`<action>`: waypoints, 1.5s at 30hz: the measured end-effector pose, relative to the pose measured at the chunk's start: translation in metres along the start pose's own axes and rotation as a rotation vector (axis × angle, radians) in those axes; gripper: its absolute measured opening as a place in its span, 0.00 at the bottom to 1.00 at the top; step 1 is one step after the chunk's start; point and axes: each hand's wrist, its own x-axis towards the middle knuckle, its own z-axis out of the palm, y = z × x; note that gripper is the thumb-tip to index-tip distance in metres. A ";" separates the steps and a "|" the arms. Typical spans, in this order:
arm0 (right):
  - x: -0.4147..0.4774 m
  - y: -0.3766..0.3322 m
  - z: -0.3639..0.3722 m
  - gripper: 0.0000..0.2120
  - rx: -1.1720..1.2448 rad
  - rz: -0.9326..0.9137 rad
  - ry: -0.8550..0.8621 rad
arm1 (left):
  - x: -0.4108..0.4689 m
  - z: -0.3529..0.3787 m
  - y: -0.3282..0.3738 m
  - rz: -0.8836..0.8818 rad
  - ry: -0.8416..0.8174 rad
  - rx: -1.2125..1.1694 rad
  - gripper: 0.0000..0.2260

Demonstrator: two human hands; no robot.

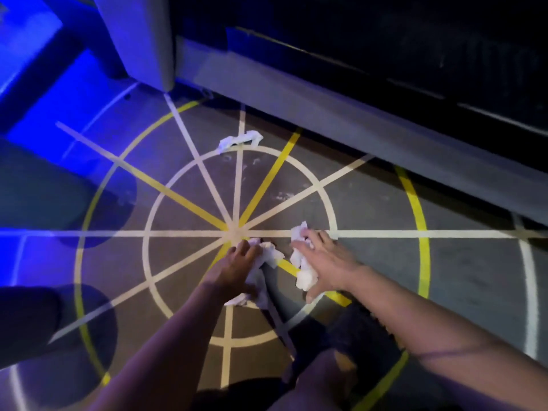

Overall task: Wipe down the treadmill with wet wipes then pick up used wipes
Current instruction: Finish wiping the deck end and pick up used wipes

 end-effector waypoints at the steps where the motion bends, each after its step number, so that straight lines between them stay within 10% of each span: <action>1: -0.001 -0.003 0.006 0.55 -0.030 -0.013 -0.004 | 0.001 -0.002 0.000 0.001 -0.031 -0.045 0.42; 5: 0.001 -0.007 0.014 0.27 0.137 -0.033 0.078 | 0.004 -0.006 0.004 -0.013 -0.014 -0.142 0.21; 9: -0.001 -0.007 -0.004 0.14 0.349 0.097 0.127 | -0.002 -0.024 0.012 -0.074 0.096 -0.274 0.20; 18: -0.004 -0.034 -0.175 0.17 0.269 0.188 0.324 | -0.033 -0.167 -0.008 -0.287 0.514 -0.480 0.05; 24: -0.001 -0.069 -0.263 0.27 0.163 0.167 0.340 | -0.058 -0.240 -0.046 -0.340 0.676 -0.440 0.15; 45: 0.216 -0.036 -0.169 0.24 0.174 0.316 0.176 | 0.129 -0.162 -0.167 -0.101 0.483 -0.546 0.17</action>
